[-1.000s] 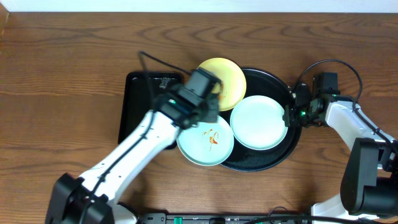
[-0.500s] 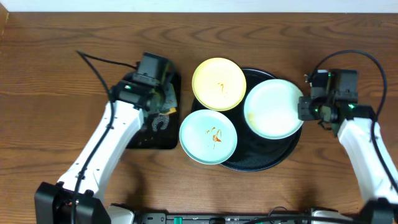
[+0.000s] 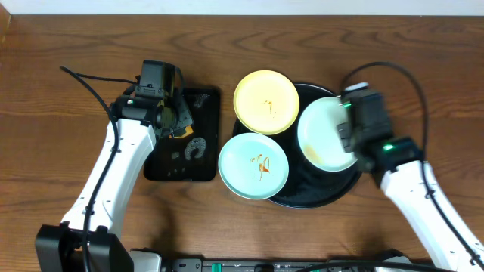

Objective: Clean dirty plates on tray and stack at the side

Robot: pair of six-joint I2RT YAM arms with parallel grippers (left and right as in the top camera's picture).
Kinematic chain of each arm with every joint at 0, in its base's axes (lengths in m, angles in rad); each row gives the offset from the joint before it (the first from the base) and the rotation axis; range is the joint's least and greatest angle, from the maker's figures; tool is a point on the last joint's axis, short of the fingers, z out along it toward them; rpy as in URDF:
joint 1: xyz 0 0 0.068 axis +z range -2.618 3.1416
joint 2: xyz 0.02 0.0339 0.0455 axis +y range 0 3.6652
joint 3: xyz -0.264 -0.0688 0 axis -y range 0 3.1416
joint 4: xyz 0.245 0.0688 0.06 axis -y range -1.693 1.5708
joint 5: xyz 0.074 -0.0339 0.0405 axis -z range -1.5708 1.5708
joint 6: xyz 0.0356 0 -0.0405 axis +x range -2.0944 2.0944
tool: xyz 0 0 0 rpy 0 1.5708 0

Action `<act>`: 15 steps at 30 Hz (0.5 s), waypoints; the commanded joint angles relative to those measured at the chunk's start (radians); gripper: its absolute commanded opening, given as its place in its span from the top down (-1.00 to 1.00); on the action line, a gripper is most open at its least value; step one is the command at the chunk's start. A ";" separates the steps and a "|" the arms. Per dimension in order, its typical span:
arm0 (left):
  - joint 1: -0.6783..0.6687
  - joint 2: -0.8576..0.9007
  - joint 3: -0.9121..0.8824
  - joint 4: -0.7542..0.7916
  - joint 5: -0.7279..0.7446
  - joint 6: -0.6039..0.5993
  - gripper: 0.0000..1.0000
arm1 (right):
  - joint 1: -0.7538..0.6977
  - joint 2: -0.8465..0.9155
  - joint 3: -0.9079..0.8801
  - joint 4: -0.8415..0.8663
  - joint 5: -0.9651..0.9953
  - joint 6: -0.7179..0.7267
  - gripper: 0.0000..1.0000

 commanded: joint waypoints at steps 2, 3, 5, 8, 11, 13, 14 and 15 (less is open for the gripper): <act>0.006 -0.013 -0.004 -0.002 -0.010 0.007 0.85 | 0.167 -0.016 0.019 0.011 0.397 -0.028 0.98; 0.006 -0.013 -0.004 -0.002 -0.010 0.006 0.85 | 0.186 -0.016 0.019 0.018 0.428 -0.038 0.98; 0.006 -0.013 -0.004 -0.002 -0.010 0.006 0.85 | 0.235 -0.016 0.019 0.043 0.504 -0.072 0.98; 0.006 -0.013 -0.004 -0.002 -0.010 0.006 0.85 | 0.280 -0.016 0.019 0.086 0.562 -0.117 0.98; 0.006 -0.013 -0.004 -0.005 -0.010 0.006 0.85 | 0.286 -0.016 0.019 0.110 0.569 -0.119 0.98; 0.006 -0.013 -0.004 -0.005 -0.010 0.006 0.85 | 0.283 -0.016 0.019 0.111 0.568 -0.109 0.98; 0.006 -0.013 -0.004 -0.005 -0.009 0.006 0.85 | 0.277 -0.016 0.019 0.111 0.566 -0.084 0.98; 0.006 -0.013 -0.004 -0.005 -0.010 0.006 0.85 | 0.269 -0.016 0.019 0.108 0.559 -0.057 0.98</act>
